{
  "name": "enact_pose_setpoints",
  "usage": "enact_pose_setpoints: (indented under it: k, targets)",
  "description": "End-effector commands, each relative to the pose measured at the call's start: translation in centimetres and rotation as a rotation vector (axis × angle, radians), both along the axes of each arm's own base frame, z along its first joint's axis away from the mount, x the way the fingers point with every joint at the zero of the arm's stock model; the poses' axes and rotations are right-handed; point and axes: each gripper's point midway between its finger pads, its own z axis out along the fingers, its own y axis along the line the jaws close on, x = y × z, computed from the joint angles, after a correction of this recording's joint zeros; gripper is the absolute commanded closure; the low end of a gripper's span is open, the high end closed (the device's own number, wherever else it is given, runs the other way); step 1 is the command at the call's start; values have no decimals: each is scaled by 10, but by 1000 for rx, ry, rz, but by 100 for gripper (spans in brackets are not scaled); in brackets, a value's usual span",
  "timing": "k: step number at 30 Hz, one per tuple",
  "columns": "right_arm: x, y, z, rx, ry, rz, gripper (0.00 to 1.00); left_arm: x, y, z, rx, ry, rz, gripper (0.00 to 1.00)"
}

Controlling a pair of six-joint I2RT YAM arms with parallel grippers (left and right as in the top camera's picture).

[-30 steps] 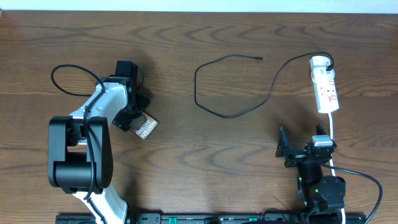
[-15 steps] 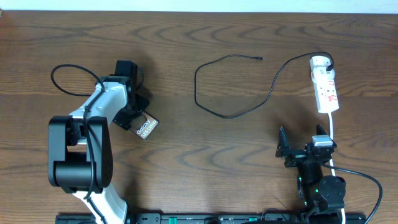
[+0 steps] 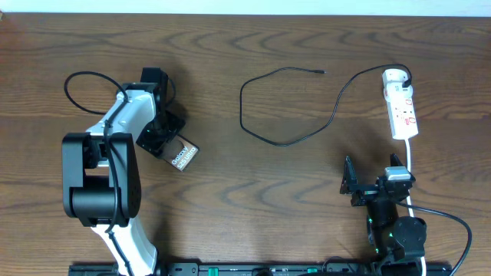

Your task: Plug charger to phone and switch on socket

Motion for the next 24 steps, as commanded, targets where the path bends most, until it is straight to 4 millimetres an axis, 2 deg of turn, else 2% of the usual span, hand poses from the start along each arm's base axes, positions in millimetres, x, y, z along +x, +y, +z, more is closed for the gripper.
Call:
enact_pose_setpoints:
  k: [1, 13, 19, 24]
  targets:
    - [0, -1, -1, -12, 0, -3, 1, -14, -14, -19, -62, 77, -23, 46]
    - [0, -1, -1, -12, 0, -3, 1, 9, -33, 1, -146, 0, -31, 49]
    - [0, -1, -1, -12, 0, -3, 1, 21, -46, 17, -166, -72, -37, 49]
    - [0, -1, -1, -12, 0, -3, 1, 26, -59, 24, -247, -80, -3, 50]
